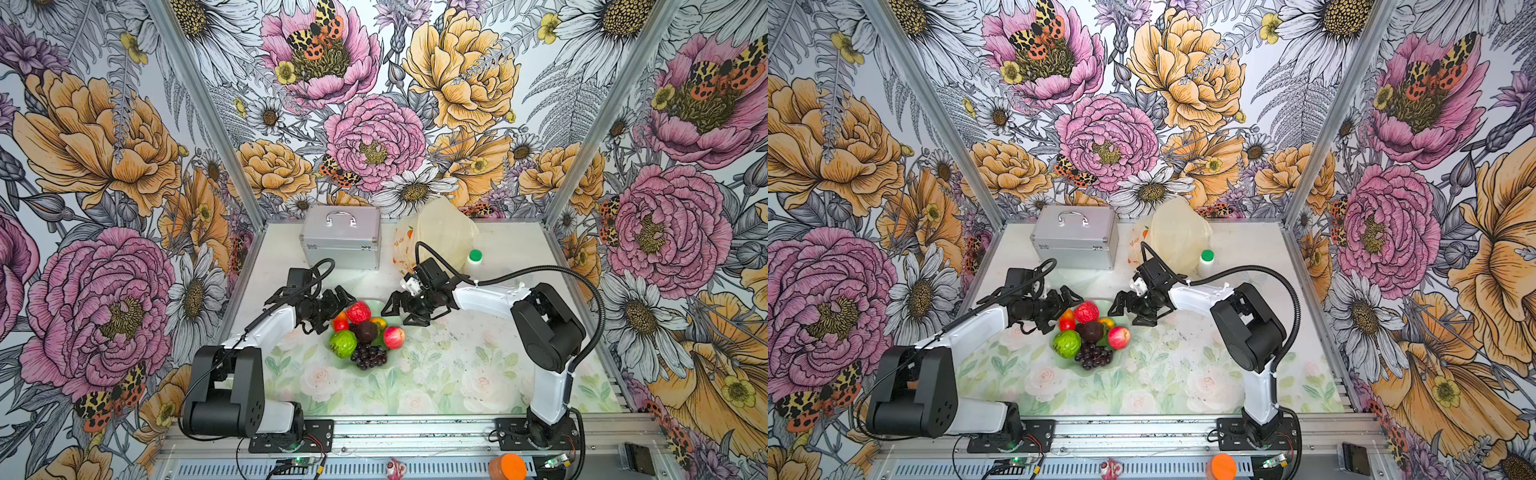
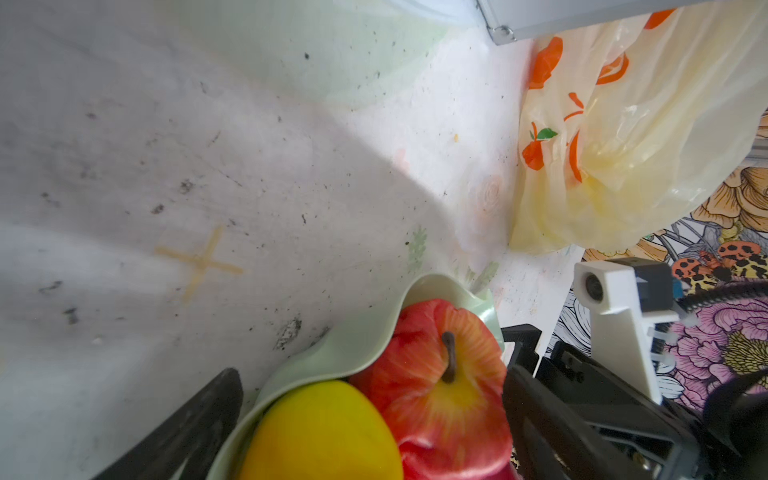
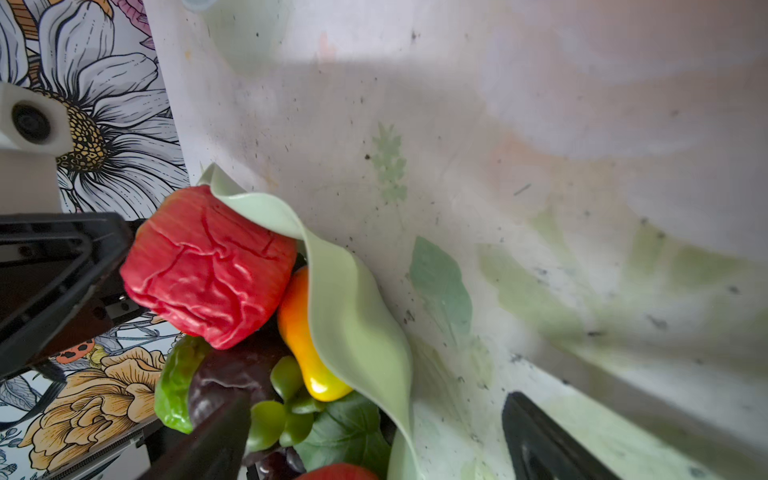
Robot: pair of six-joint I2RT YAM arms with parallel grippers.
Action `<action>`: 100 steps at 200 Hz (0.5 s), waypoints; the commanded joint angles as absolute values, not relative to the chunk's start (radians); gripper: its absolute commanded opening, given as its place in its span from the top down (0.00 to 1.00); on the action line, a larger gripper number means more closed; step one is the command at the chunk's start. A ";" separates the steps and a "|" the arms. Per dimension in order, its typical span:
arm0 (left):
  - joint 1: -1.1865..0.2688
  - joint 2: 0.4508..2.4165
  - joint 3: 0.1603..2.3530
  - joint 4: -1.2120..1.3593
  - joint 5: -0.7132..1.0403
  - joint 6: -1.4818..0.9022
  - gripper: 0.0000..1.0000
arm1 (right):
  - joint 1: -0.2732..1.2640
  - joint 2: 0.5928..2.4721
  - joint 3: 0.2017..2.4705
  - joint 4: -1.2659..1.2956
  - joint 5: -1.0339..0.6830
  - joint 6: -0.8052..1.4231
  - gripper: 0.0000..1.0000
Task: Place the fruits into the plastic bag
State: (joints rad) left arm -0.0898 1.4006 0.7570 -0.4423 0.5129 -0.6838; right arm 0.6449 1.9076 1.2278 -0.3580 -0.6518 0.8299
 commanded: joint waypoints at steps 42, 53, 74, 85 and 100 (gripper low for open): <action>-0.121 1.452 0.789 -0.382 0.509 -0.721 0.01 | 0.649 1.812 1.168 -0.338 -0.627 0.827 0.03; -0.133 1.469 0.808 -0.381 0.508 -0.721 0.01 | 0.649 1.805 1.161 -0.337 -0.622 0.828 0.03; -0.166 1.506 0.831 -0.361 0.505 -0.732 0.01 | 0.649 1.792 1.151 -0.337 -0.619 0.831 0.03; -0.186 1.533 0.842 -0.345 0.505 -0.742 0.01 | 0.649 1.785 1.144 -0.338 -0.614 0.833 0.03; -0.214 1.567 0.863 -0.325 0.506 -0.756 0.01 | 0.646 1.774 1.133 -0.338 -0.612 0.833 0.03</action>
State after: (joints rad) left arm -0.1726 1.5238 0.8211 -0.3824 0.5095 -0.7197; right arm 0.6449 1.8267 1.1496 -0.3550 -0.6323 0.8303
